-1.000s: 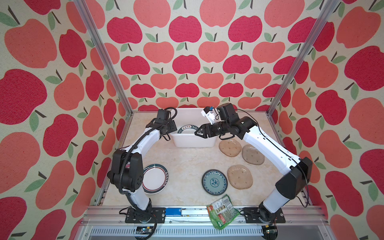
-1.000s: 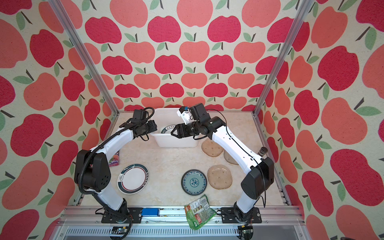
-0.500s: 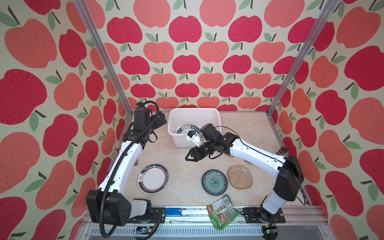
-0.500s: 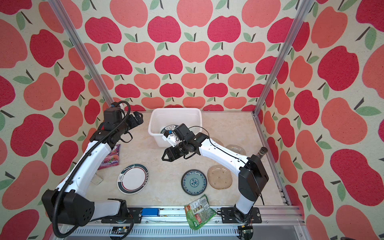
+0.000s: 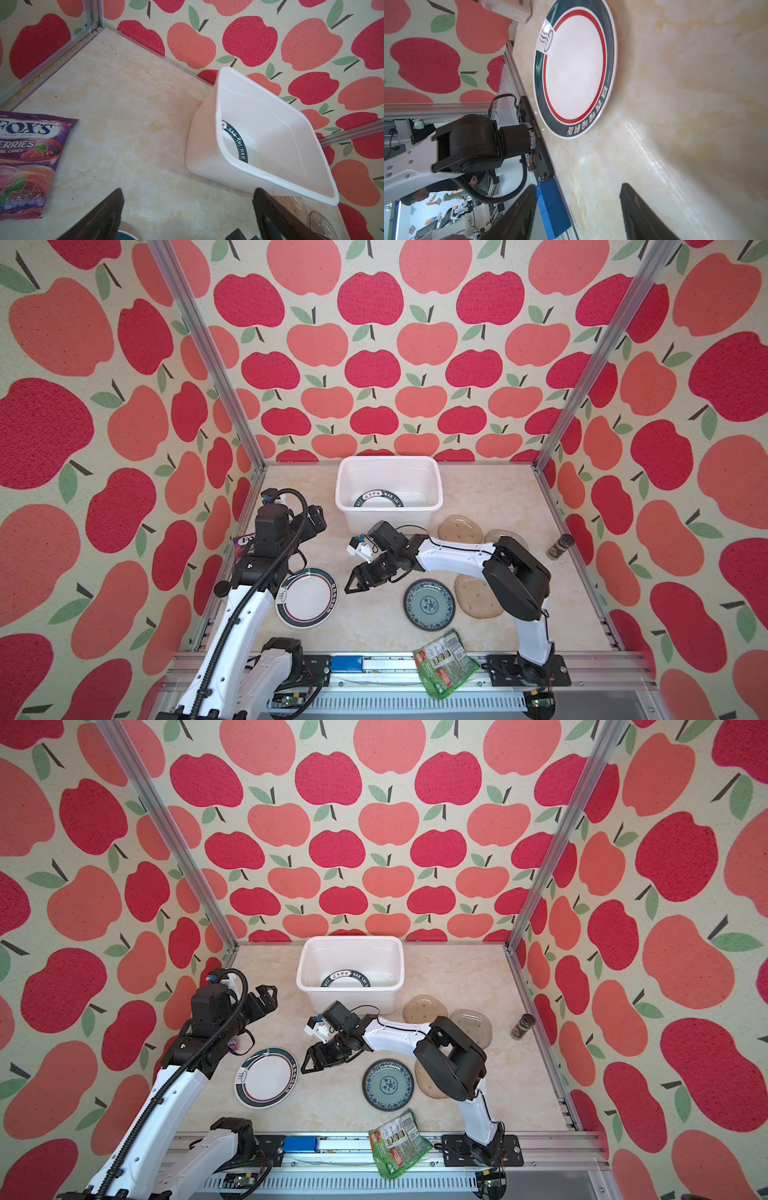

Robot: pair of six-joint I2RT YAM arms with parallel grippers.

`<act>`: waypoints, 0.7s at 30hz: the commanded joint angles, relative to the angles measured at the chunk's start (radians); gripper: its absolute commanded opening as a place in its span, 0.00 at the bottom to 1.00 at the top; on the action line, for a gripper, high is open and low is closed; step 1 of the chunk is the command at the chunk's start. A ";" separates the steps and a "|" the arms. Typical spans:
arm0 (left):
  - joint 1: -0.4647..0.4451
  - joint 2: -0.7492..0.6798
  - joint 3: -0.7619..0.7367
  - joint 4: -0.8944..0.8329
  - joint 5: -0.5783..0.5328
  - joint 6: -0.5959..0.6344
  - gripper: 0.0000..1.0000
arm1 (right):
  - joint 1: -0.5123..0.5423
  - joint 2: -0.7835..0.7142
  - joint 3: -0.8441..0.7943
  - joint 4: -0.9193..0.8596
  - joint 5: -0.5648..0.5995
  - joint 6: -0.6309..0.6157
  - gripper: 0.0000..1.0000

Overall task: Place the plates into the plastic bin on the countertop
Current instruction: 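Move the right gripper from the bin to the red-and-green-rimmed plate, then grasp the red-and-green-rimmed plate edge with the right gripper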

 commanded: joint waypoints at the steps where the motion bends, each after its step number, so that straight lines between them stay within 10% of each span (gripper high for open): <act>1: 0.010 -0.025 -0.017 -0.009 0.031 -0.010 0.99 | -0.002 0.059 0.031 0.108 -0.090 0.114 0.58; 21: 0.156 -0.096 -0.078 0.013 0.151 -0.011 0.99 | 0.000 0.275 0.210 0.116 -0.108 0.265 0.45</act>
